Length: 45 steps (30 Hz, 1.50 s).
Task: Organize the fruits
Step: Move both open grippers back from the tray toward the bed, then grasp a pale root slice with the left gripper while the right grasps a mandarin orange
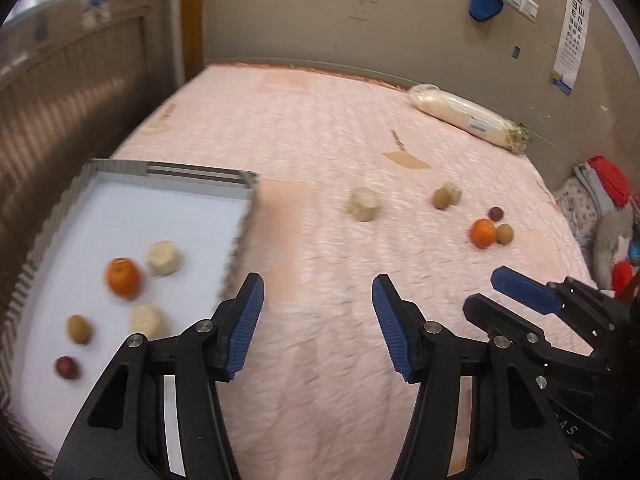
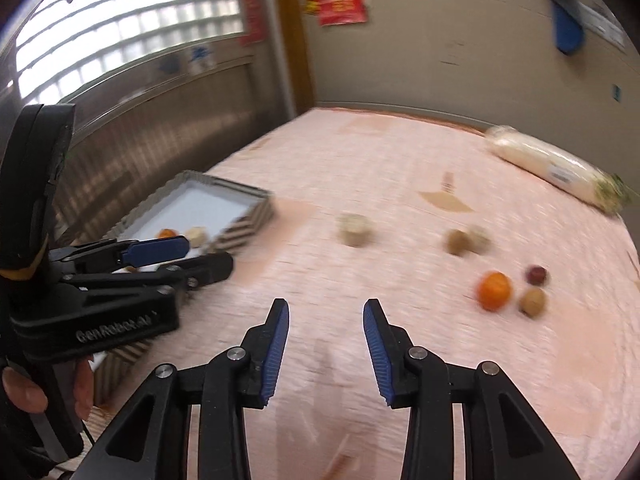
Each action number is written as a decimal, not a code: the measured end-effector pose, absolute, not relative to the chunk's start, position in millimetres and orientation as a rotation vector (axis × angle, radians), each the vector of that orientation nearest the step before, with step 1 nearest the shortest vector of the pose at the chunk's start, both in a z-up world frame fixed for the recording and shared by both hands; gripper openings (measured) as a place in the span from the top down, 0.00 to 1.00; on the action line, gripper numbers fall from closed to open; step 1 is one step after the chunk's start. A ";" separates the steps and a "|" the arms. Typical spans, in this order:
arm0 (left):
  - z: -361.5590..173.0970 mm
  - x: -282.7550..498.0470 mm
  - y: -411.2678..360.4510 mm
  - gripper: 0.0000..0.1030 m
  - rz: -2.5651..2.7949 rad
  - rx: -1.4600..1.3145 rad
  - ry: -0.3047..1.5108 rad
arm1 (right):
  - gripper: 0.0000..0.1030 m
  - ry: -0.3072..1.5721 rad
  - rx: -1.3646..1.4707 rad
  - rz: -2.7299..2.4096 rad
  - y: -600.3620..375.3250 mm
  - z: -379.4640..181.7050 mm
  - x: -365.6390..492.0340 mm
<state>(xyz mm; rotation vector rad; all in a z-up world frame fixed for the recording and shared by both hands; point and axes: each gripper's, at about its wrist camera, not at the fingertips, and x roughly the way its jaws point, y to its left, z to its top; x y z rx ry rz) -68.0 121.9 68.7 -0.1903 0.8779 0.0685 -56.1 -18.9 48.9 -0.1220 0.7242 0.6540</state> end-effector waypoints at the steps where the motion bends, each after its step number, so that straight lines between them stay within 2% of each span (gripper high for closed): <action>1: 67.2 -63.1 118.6 0.45 0.059 -0.193 0.888 | 0.64 0.731 -0.113 0.639 -28.3 47.3 -51.9; 13: 52.2 3.2 92.9 0.45 0.048 -0.155 0.961 | 0.63 0.759 -0.084 0.559 -78.0 36.9 -24.5; 21: 39.4 49.6 94.3 0.45 0.045 -0.223 1.010 | 0.62 0.767 -0.029 0.565 -95.7 31.3 -13.0; 33: 23.6 76.6 97.1 0.45 0.081 -0.236 1.044 | 0.62 0.789 -0.005 0.558 -102.5 23.6 -3.2; 34: 23.4 76.4 99.0 0.47 0.080 -0.246 1.039 | 0.62 0.790 -0.004 0.560 -102.3 23.5 -2.9; 35: 23.3 76.7 100.7 0.62 0.082 -0.252 1.033 | 0.62 0.791 -0.003 0.561 -102.1 23.3 -2.5; 36: 23.5 76.1 103.2 0.71 0.084 -0.257 1.033 | 0.62 0.792 -0.003 0.564 -101.6 22.8 -1.9; 45: 32.8 50.8 95.9 0.71 0.054 -0.236 1.019 | 0.62 0.823 -0.026 0.541 -92.5 10.4 19.9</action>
